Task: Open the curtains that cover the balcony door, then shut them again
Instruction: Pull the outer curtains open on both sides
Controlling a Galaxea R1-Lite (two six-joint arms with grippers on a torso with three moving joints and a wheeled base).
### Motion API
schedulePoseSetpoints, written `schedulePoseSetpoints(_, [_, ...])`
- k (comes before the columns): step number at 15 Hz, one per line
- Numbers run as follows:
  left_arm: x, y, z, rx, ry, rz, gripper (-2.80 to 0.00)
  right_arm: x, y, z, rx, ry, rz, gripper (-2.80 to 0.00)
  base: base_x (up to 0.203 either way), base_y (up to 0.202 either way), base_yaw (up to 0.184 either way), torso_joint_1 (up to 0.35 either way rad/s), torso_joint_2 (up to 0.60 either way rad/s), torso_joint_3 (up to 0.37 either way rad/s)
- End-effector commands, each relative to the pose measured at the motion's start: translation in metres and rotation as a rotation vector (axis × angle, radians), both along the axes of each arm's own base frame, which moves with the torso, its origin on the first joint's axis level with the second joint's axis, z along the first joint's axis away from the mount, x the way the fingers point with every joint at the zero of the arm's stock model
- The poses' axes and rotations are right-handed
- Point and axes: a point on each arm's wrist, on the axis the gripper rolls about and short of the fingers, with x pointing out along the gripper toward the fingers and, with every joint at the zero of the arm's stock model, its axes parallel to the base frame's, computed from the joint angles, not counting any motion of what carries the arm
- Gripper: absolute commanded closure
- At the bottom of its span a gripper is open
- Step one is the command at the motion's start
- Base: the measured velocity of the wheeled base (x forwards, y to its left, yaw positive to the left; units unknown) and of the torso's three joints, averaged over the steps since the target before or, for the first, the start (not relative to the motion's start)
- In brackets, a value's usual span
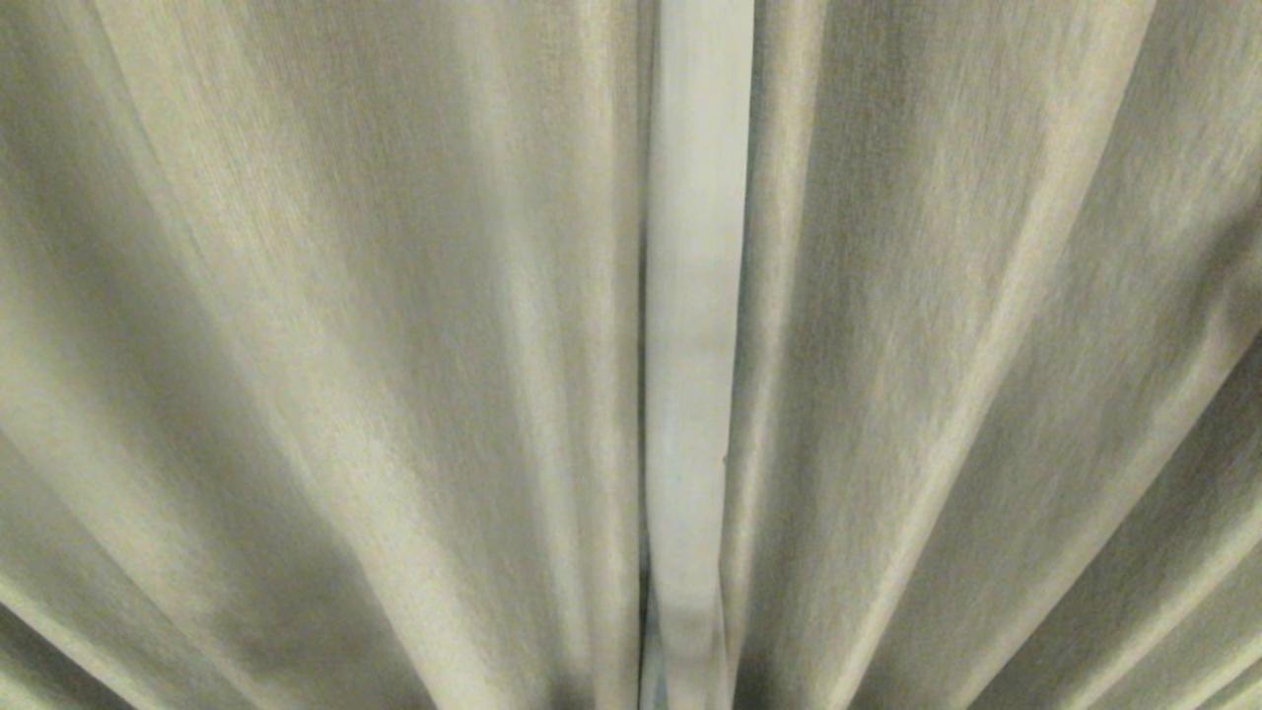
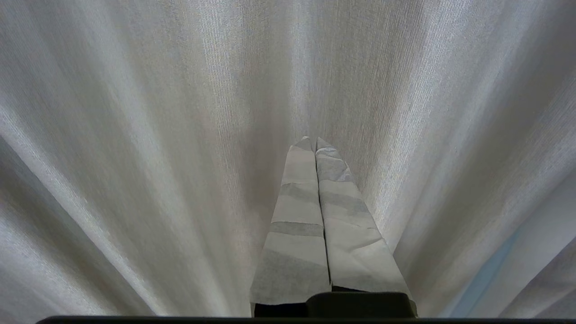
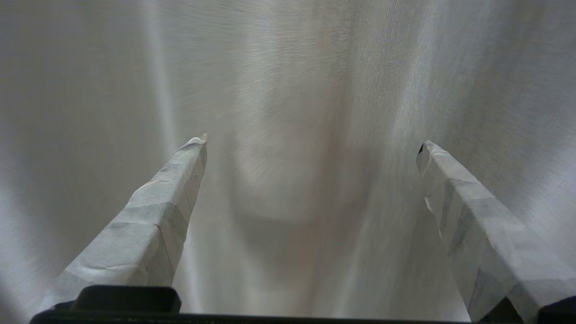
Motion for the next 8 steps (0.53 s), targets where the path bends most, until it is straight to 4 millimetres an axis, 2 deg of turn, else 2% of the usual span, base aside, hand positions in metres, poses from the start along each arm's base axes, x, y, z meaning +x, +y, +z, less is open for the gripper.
schedulePoseSetpoints(1, [0.0,0.0,0.0,0.0,-0.001,0.001,0.0,0.037,-0.01,-0.005,0.039,0.054,0.008,-2.8,0.0,0.0,0.0,0.0,0.0,0.0])
schedulePoseSetpoints(5, [0.0,0.0,0.0,0.001,-0.001,0.001,0.0,0.084,-0.02,-0.002,0.136,0.083,0.043,-2.8,0.0,0.0,0.0,0.0,0.0,0.0])
schedulePoseSetpoints(8, [0.0,0.0,0.0,-0.001,-0.001,0.001,0.0,0.113,-0.015,0.005,0.174,0.079,0.1,-2.8,0.0,0.0,0.0,0.0,0.0,0.0])
